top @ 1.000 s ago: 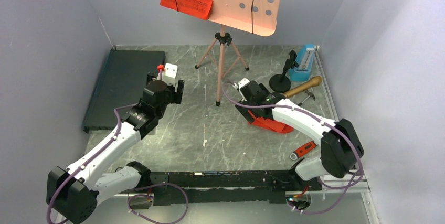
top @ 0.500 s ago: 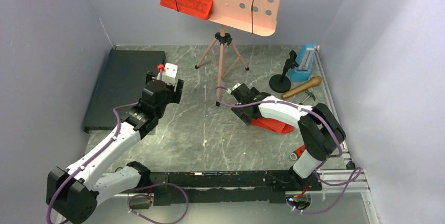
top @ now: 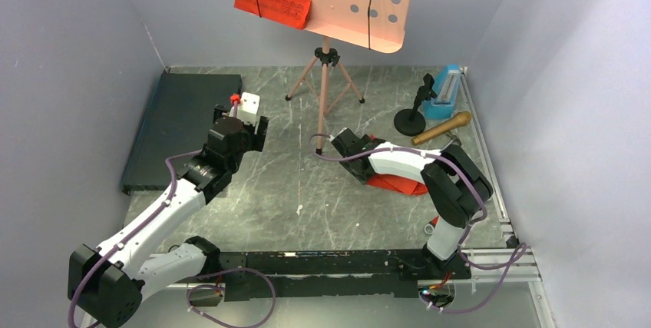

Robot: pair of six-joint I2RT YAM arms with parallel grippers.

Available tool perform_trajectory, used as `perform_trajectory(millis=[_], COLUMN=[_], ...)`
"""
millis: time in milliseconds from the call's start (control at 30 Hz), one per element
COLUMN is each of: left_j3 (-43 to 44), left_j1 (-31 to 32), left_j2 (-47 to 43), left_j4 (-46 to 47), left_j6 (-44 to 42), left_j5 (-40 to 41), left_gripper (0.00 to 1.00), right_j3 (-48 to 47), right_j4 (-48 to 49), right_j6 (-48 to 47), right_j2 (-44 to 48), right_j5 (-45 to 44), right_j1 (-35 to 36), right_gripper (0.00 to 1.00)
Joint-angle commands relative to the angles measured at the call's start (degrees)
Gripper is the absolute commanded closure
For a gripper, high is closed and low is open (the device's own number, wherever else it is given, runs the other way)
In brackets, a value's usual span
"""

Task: Pack up the instrument practice props

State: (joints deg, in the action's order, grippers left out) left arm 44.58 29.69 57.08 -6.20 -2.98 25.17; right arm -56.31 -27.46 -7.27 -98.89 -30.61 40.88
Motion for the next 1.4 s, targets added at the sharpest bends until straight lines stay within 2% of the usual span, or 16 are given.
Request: perform_trajectory(millis=[0,133,300,467,633,833,1000,1133,1367], left_j3=[0.33,0.33,0.33,0.42,0.59,0.64,0.97,1.20,1.43], left_j1=[-0.25,-0.25,-0.25,-0.25,-0.29,-0.18,-0.09,0.09,0.28], left_j2=[-1.31,-1.41,-1.66,-1.63,-1.43,-0.90,0.39,1.25,2.53], left_j4=[2.75,2.77,2.59,2.47,2.25,2.24,1.87,1.76,1.53], left_j6=[-0.45,-0.49,-0.31,-0.02,0.25,-0.12,0.04,0.58,0.57], left_j5=[-0.50,-0.48,-0.72,-2.06,-6.29,-15.30,-21.62,-24.18,-23.77], left_gripper=[0.18,0.18,0.18,0.18,0.18,0.17,0.16,0.15,0.16], right_j3=[-1.83,-3.48,-2.60,5.58,11.84,19.82,22.86,25.77,28.11], right_j4=[-1.19,-3.68,-5.48,-3.44,-4.25,-1.02,1.46,5.62,11.87], right_j6=[4.17,11.99,22.75,33.68,42.78,47.08,48.20,48.01,48.50], right_j2=[-0.67,2.35,9.90,20.89,30.54,35.91,37.08,36.37,38.39], right_j5=[-9.13,-12.54,-2.94,7.66,11.06,19.95,22.15,24.86,29.46], right_j1=[-0.01,-1.23,-6.32,-14.35,-20.40,-28.33,-30.01,-30.84,-31.38], right_gripper=[0.31,0.30,0.27,0.24,0.23,0.21,0.21,0.20,0.23])
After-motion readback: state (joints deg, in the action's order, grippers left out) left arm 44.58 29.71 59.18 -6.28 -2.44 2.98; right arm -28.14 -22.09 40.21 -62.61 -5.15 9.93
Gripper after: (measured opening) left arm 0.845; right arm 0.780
